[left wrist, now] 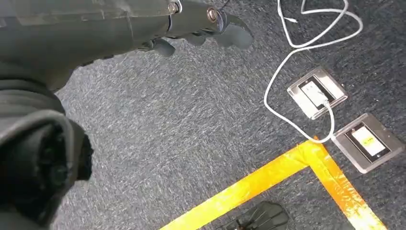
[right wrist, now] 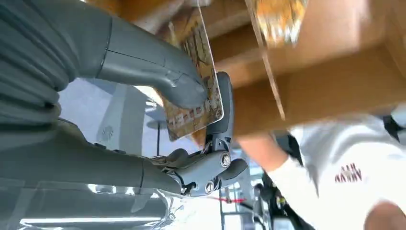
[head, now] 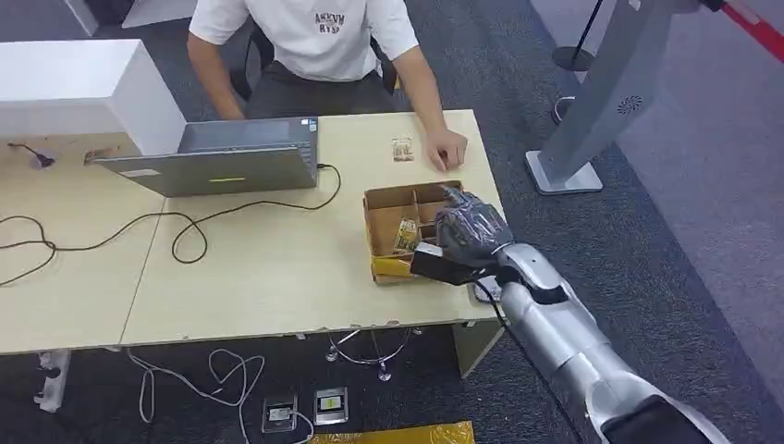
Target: Pass the card to the sensor for recognition and then transmit it.
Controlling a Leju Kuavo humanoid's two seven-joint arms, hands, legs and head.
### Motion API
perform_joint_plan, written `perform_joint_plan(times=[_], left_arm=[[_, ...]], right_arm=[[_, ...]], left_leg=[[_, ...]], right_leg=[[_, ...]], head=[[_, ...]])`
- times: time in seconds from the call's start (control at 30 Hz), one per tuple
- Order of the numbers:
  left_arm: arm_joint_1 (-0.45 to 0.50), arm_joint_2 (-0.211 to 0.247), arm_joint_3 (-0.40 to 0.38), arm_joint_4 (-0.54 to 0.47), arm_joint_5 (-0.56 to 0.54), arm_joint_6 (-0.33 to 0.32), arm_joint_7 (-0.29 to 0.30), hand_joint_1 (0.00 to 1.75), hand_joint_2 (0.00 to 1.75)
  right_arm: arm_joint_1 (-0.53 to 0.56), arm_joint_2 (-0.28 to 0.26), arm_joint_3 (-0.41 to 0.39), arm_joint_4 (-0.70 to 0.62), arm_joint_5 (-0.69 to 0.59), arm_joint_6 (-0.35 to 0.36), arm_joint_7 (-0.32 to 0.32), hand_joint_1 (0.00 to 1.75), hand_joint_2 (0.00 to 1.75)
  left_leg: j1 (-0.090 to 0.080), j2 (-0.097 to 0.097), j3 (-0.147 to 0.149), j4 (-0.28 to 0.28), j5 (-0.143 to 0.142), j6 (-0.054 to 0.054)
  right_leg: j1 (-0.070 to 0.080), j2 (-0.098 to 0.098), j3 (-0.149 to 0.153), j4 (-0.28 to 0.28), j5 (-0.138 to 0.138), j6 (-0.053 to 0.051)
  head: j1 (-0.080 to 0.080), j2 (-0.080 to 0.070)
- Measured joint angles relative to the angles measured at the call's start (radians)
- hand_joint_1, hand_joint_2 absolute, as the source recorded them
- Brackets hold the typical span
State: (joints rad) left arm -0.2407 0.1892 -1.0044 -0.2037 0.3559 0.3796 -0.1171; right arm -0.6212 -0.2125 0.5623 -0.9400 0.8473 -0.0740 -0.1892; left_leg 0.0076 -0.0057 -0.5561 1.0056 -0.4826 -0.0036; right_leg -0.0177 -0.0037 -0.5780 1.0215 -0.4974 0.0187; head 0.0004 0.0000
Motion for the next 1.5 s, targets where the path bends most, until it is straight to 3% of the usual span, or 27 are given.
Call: perform_joint_plan(times=[0.53,0.93,1.17,1.43,1.47,1.5], left_arm=[[-0.011,-0.003,0.0,0.0,-0.026,0.0,-0.013,0.0,0.0],[-0.051,-0.002,-0.002,0.0,-0.086,-0.049,-0.006,0.0,0.0],[-0.062,0.0,-0.002,0.0,-0.086,-0.053,-0.002,0.0,0.0],[-0.056,0.0,-0.002,0.0,-0.069,-0.051,-0.002,0.0,0.0],[-0.054,0.0,-0.002,0.0,-0.068,-0.051,-0.002,0.0,0.0],[-0.053,0.0,-0.002,0.0,-0.068,-0.051,-0.002,0.0,0.0]], right_arm=[[-0.238,0.009,-0.032,0.061,0.008,-0.029,-0.085,1.75,1.75],[-0.409,0.071,-0.029,0.224,0.006,0.002,-0.149,1.75,1.75],[-0.526,0.13,-0.023,0.374,0.024,0.033,-0.119,1.75,1.75],[-0.555,0.19,-0.022,0.472,0.045,0.045,-0.101,1.71,1.75],[-0.556,0.195,-0.022,0.483,0.047,0.045,-0.101,0.37,1.75],[-0.556,0.201,-0.022,0.493,0.047,0.045,-0.101,0.0,1.75]], left_leg=[[0.0,0.0,0.0,0.0,0.0,0.0],[0.0,0.0,0.0,0.0,0.0,0.0],[0.0,0.0,-0.001,0.0,0.0,0.0],[0.0,0.0,-0.001,0.0,0.0,0.0],[0.0,0.0,-0.001,0.0,0.0,0.0],[0.0,0.0,-0.001,0.0,0.0,0.0]], right_leg=[[0.0,0.0,0.0,0.0,0.0,0.0],[0.0,-0.001,0.0,0.001,0.0,0.0],[0.0,0.0,0.0,0.0,0.0,0.0],[0.0,-0.001,0.0,0.0,0.0,0.0],[0.0,-0.001,0.0,0.0,0.0,0.0],[0.0,-0.001,0.0,0.0,0.0,0.0]], head=[[0.0,0.0],[0.0,0.0],[0.0,0.0],[0.0,0.0],[0.0,0.0],[0.0,0.0]])
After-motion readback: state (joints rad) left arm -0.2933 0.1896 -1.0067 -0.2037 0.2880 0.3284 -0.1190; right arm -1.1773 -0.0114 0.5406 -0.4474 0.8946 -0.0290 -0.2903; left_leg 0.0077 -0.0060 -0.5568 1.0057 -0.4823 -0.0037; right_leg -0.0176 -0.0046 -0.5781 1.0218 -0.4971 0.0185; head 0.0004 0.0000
